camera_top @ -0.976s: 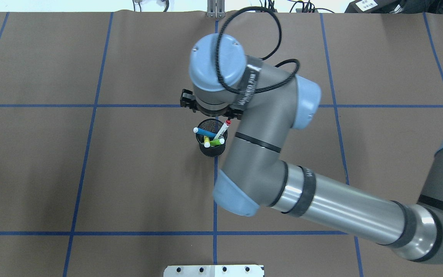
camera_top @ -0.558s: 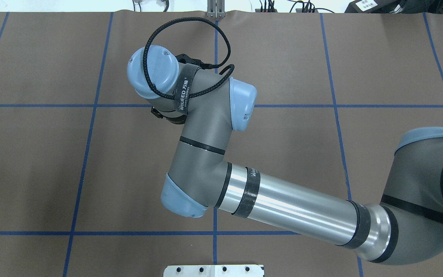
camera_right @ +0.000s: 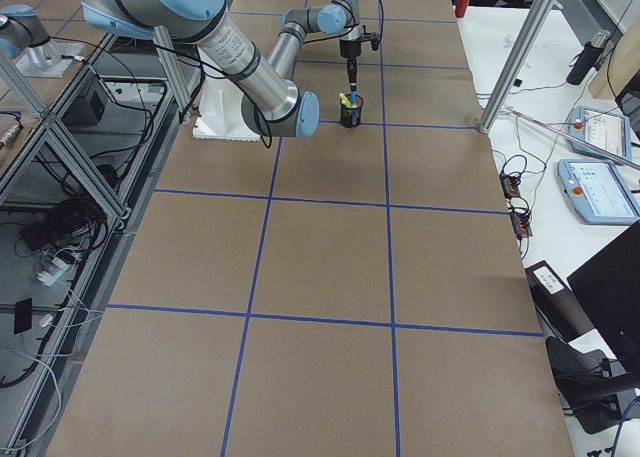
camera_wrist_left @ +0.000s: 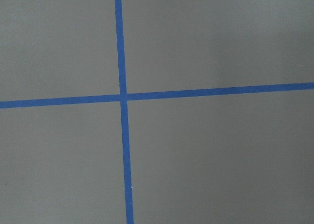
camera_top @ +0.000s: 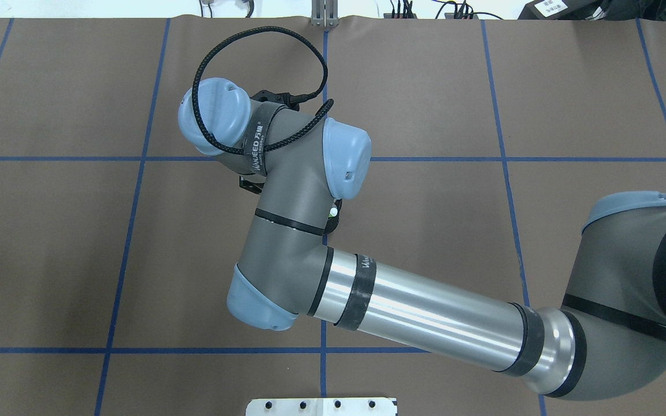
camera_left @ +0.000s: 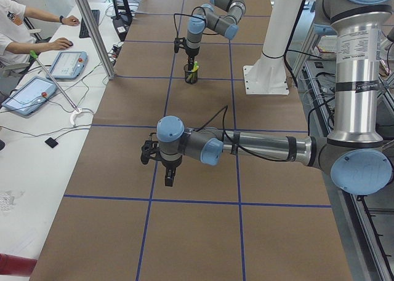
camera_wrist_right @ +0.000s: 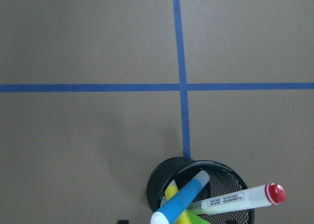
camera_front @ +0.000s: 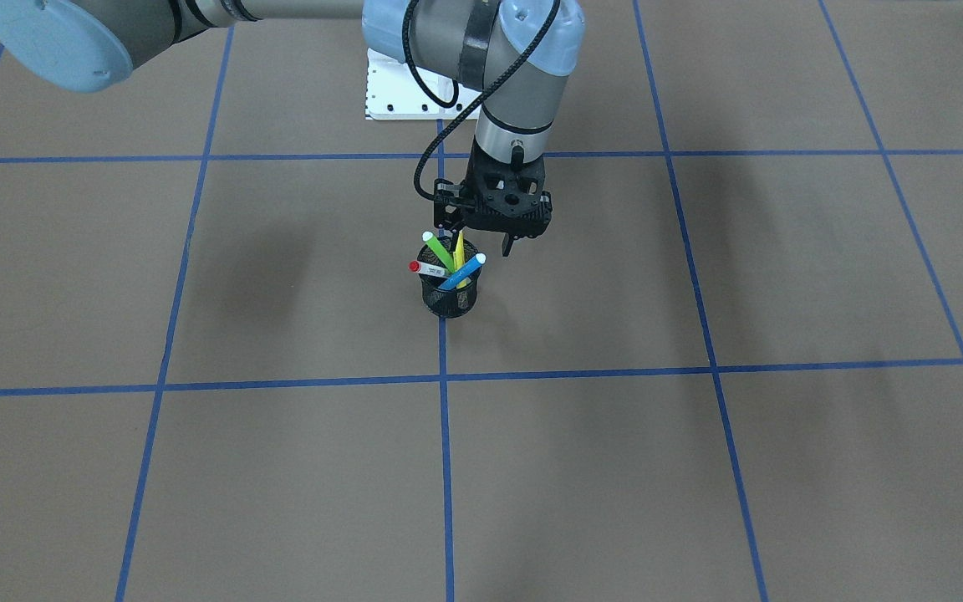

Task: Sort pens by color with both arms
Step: 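Lower the right gripper into the cup and grasp the blue marker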

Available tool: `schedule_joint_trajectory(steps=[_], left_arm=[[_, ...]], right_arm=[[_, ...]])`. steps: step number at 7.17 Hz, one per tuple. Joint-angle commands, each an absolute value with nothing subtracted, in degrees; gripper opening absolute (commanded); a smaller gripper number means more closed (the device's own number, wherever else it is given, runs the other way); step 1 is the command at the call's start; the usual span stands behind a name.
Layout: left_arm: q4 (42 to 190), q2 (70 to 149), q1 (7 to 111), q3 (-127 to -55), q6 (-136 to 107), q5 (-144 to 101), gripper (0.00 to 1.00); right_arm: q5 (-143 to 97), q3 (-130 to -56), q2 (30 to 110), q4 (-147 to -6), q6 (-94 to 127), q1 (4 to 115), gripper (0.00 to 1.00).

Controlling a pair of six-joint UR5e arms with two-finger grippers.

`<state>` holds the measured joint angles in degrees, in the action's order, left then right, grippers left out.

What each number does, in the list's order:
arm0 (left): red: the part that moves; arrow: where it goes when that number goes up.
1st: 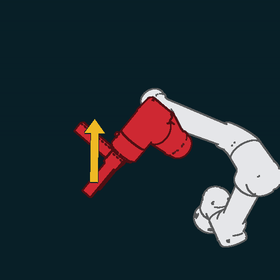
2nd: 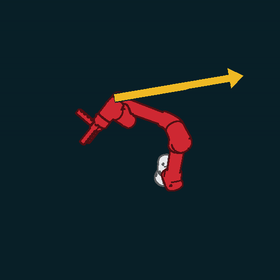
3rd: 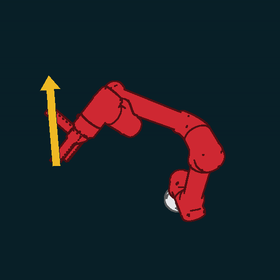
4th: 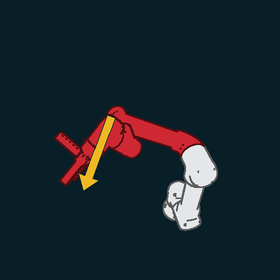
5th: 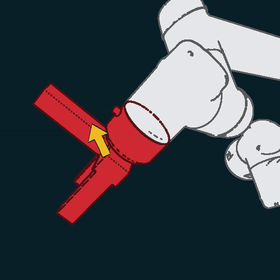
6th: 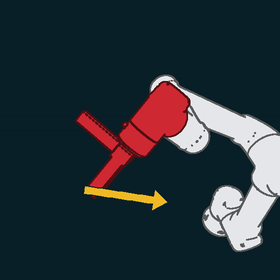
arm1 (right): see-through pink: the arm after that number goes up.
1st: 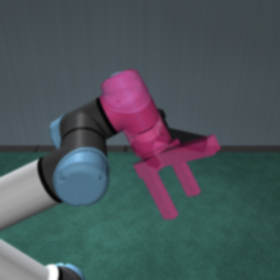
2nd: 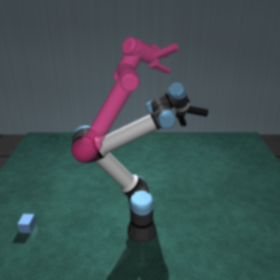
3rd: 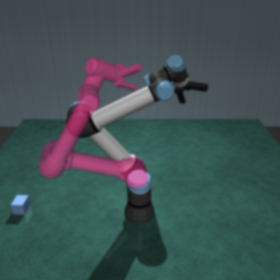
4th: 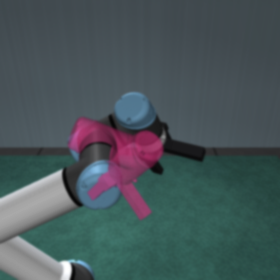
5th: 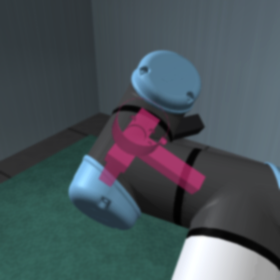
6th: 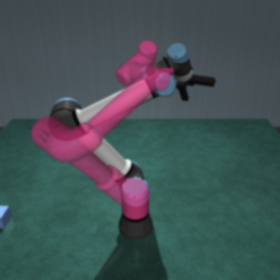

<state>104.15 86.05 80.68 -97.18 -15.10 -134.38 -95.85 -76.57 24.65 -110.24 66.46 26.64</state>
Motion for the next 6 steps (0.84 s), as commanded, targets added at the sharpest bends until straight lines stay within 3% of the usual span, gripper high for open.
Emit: schedule_joint_trajectory(steps=[1, 3, 6], left_arm=[[104.2, 86.0, 80.7, -97.6, -15.1, -134.4, 1.00], [104.2, 86.0, 80.7, -97.6, -15.1, -134.4, 1.00], [104.2, 85.9, 80.7, -97.6, -15.1, -134.4, 1.00]], right_arm=[[-95.4, -68.2, 19.6, -110.8, 65.3, 25.7, 0.67], [-93.2, -67.6, 18.4, -114.6, 59.9, 25.3, 0.59], [-91.7, -66.5, 17.8, -117.1, 57.0, 24.6, 0.62]])
